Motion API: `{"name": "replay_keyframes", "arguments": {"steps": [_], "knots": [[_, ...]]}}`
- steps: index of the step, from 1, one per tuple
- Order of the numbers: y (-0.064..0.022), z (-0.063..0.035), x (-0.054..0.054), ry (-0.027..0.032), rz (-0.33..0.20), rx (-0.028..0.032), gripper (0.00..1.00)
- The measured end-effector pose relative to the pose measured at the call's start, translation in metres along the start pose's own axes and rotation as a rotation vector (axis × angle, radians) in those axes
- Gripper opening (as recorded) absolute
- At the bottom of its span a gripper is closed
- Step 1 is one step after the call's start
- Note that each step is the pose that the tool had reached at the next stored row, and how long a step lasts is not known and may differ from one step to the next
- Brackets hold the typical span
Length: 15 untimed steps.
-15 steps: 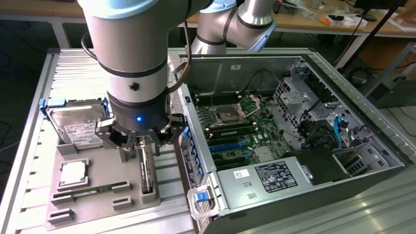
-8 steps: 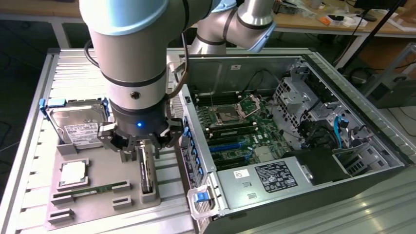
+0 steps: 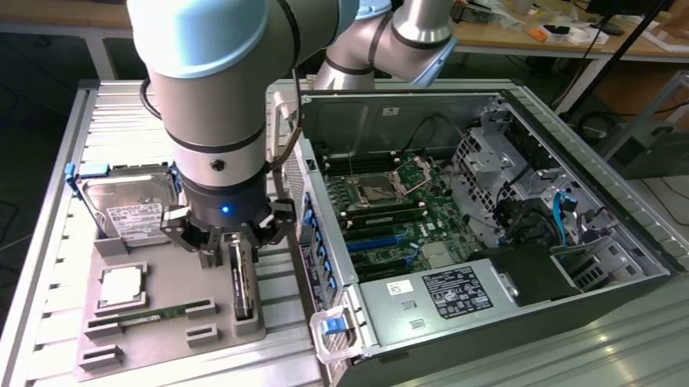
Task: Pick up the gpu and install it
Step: 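Pick up the gpu and move the gpu toward the slot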
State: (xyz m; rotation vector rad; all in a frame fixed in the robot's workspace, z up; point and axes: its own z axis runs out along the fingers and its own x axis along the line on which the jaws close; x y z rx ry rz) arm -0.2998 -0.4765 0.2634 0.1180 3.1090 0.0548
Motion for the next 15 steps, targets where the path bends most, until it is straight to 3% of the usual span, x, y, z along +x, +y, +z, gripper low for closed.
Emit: {"name": "replay_keyframes", "arguments": {"steps": [7, 11, 15], "knots": [[0.0020, 0.0161, 0.003, -0.0007, 0.000, 0.0094, 0.48], [0.0019, 0.0176, 0.003, -0.0008, 0.000, 0.0126, 0.48], [0.0019, 0.0177, 0.003, -0.0010, 0.000, 0.0126, 0.33]]}}
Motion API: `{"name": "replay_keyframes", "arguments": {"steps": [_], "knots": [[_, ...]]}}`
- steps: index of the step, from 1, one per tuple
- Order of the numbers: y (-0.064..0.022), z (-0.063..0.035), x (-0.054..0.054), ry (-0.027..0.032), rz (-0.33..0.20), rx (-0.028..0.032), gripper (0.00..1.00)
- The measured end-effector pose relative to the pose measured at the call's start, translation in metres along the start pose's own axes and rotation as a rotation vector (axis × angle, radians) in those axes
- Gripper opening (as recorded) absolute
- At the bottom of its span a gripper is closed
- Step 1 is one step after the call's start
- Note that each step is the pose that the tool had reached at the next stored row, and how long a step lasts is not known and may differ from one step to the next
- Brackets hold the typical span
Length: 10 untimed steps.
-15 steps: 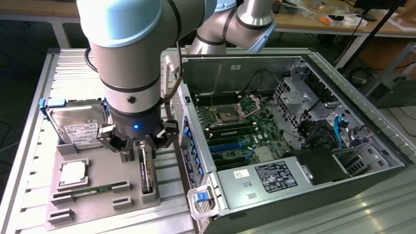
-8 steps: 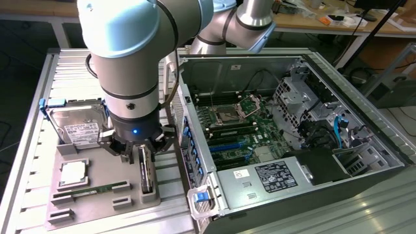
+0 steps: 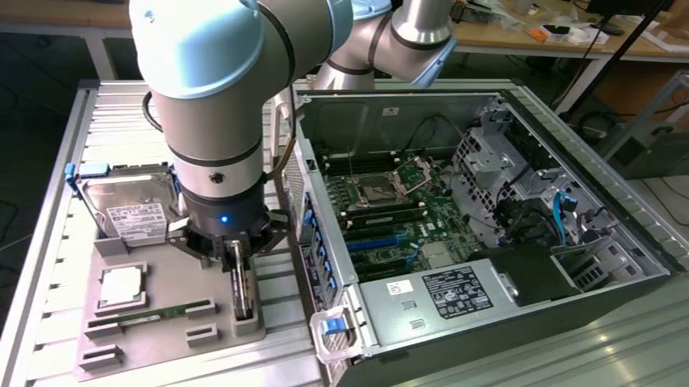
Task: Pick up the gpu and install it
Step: 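Pick up the gpu and move the gpu toward the slot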
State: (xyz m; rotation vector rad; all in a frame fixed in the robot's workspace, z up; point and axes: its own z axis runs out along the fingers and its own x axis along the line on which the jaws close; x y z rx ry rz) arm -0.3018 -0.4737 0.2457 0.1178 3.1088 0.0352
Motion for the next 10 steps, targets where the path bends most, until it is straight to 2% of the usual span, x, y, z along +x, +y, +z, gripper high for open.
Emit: {"name": "replay_keyframes", "arguments": {"steps": [1, 10], "knots": [[0.0000, 0.0000, 0.0000, 0.0002, 0.000, 0.0000, 0.28], [0.0000, 0.0000, 0.0000, 0.0001, 0.000, 0.0000, 0.27]]}}
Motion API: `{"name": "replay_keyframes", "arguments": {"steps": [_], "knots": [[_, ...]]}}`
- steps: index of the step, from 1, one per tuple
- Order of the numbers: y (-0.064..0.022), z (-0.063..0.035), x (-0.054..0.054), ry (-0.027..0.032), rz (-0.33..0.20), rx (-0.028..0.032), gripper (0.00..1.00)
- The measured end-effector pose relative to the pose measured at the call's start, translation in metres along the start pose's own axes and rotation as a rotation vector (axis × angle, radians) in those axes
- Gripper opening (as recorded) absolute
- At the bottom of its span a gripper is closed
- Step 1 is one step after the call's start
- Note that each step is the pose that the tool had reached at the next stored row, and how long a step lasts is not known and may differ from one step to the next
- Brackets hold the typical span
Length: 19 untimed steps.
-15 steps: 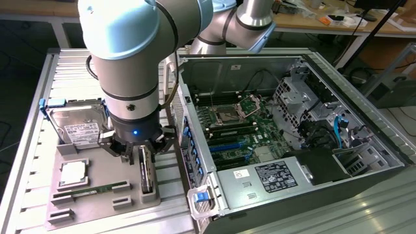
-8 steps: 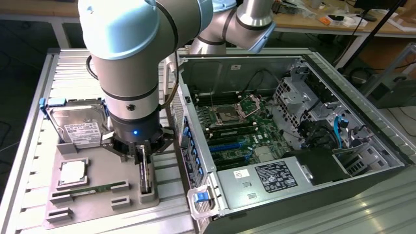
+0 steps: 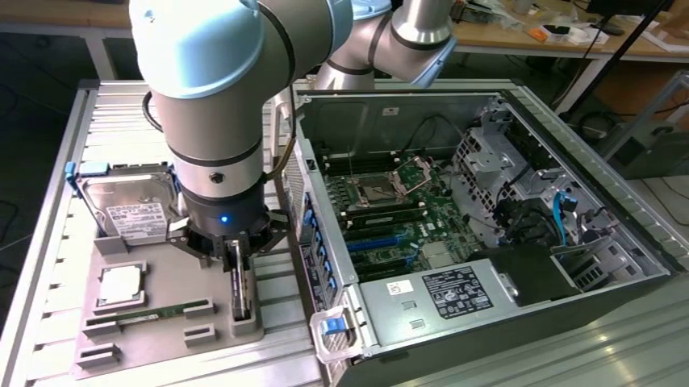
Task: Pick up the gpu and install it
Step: 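Pick up the gpu and move the gpu toward the slot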
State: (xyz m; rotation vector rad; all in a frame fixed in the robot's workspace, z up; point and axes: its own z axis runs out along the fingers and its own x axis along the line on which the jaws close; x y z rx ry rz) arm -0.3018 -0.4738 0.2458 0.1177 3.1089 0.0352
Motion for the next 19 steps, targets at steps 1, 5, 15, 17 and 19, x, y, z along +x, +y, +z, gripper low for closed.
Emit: {"name": "replay_keyframes", "arguments": {"steps": [1, 5, 15, 17, 19], "knots": [[0.0000, -0.0004, 0.000, 0.0000, 0.000, -0.0002, 0.27], [0.0003, -0.0127, 0.000, 0.0002, 0.002, 0.0000, 0.27], [0.0008, -0.0311, -0.001, -0.0002, 0.009, 0.0007, 0.27], [0.0008, -0.0311, -0.001, -0.0001, 0.010, 0.0009, 0.27], [0.0008, -0.0326, -0.001, 0.0008, 0.012, 0.0014, 0.27]]}}
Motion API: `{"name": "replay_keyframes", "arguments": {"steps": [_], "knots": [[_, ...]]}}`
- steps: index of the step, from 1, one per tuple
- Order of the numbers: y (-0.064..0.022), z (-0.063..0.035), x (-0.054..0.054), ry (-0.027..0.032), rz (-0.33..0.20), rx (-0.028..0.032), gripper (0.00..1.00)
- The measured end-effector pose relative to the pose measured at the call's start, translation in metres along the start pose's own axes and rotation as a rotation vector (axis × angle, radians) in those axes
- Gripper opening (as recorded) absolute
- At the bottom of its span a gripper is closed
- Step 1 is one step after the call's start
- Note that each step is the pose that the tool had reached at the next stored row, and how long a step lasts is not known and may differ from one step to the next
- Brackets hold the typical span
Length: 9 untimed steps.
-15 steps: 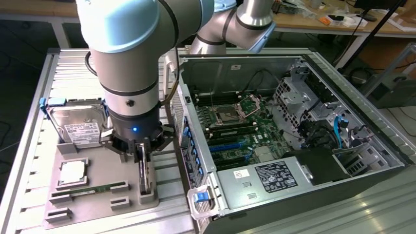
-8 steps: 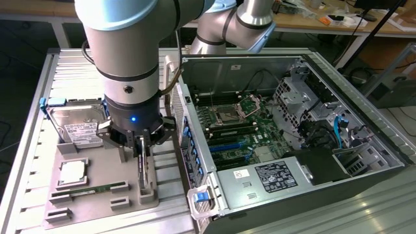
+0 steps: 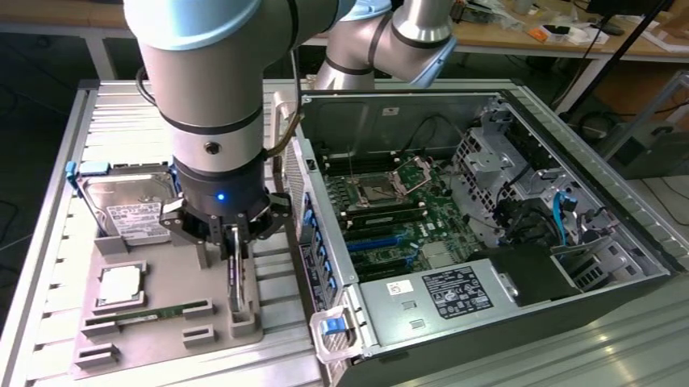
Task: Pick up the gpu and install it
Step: 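Pick up the gpu and move the gpu toward the slot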
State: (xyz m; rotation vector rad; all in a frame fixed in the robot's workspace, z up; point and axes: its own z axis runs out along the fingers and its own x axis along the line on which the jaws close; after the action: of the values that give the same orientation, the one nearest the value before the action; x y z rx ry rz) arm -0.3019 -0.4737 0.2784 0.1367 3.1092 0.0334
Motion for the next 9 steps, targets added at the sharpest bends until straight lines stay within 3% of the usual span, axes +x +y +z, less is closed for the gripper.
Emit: {"name": "replay_keyframes", "arguments": {"steps": [4, 9], "knots": [[0.0003, -0.0132, 0.000, 0.0012, 0.005, -0.0002, 0.27], [0.0012, -0.0477, -0.001, 0.0041, 0.008, 0.0000, 0.27]]}}
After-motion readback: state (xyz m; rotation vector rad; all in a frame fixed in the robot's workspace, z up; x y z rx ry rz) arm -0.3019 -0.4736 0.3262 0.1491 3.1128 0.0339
